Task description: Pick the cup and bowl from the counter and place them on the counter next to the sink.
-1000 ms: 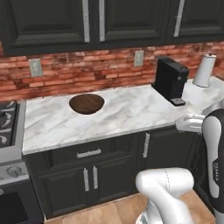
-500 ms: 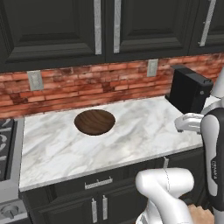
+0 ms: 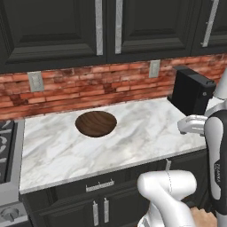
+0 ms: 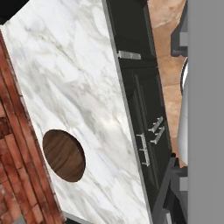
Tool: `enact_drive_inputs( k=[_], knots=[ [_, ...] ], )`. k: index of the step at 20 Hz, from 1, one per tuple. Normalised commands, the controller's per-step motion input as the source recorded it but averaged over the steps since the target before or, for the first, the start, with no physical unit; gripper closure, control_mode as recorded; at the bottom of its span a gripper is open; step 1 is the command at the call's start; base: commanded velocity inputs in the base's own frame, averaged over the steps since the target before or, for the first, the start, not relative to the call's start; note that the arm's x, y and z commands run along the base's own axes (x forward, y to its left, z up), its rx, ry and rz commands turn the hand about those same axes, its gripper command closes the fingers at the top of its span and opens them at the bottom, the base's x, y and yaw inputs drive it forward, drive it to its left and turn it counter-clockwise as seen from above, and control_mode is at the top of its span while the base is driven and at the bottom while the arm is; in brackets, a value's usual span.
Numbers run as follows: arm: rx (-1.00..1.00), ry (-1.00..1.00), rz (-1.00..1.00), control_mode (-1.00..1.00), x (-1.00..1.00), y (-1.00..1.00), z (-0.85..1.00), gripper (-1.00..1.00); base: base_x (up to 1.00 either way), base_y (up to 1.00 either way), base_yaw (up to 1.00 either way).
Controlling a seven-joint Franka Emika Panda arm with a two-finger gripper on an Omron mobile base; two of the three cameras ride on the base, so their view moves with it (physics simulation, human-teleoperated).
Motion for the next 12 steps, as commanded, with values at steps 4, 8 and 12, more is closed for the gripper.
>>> enact_drive_inputs(
  k=[4, 8, 12],
  knots=[
    [0.00, 0.00, 0.00, 1.00, 0.00, 0.00, 0.00, -1.00, 0.00, 0.00, 0.00],
    [0.00, 0.00, 0.00, 1.00, 0.00, 0.00, 0.00, -1.00, 0.00, 0.00, 0.00],
    [0.00, 0.00, 0.00, -1.00, 0.00, 0.00, 0.00, -1.00, 0.00, 0.00, 0.00]
  ],
)
